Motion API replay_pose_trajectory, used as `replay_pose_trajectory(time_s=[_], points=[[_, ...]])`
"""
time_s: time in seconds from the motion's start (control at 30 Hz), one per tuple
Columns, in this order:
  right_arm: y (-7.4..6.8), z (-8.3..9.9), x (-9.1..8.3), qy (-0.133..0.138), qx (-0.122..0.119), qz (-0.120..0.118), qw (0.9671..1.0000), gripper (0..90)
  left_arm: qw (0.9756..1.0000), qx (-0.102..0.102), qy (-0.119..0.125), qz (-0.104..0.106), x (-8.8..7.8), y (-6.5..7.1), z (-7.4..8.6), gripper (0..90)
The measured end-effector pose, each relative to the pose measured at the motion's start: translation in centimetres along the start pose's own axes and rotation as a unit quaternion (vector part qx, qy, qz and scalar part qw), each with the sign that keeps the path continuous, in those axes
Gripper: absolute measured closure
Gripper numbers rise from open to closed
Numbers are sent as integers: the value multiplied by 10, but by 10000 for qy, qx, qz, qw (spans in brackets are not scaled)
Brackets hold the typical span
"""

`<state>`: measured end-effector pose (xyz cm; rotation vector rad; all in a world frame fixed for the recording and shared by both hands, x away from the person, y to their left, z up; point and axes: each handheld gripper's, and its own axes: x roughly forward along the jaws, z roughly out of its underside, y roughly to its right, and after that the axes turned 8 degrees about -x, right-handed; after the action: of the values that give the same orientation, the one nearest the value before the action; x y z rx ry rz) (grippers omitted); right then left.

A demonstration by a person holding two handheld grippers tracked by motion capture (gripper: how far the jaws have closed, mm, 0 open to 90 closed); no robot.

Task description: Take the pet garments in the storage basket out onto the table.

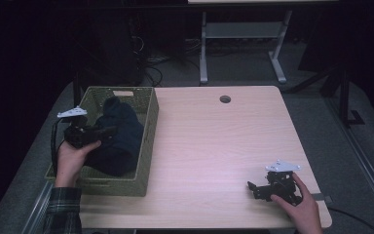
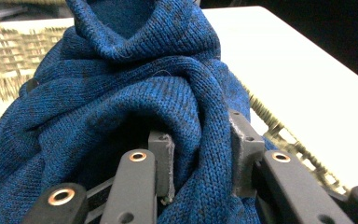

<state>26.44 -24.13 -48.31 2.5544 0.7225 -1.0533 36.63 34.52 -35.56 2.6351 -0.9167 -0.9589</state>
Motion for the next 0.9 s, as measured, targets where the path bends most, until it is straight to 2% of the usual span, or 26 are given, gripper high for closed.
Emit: replay_pose_trajectory(time_s=[0.23,0.47,0.6,0.9], points=[[0,0,0,0,0,-1,10000,0,9981,43,543,275,-20,7,-10,676],[0,0,0,0,2,-3,10000,0,9951,240,843,458,-32,21,-22,677],[0,0,0,1,3,-6,10000,0,9925,336,993,631,-35,31,-30,678],[0,0,0,0,6,-9,10000,0,9869,554,1101,1042,-32,56,-42,678]])
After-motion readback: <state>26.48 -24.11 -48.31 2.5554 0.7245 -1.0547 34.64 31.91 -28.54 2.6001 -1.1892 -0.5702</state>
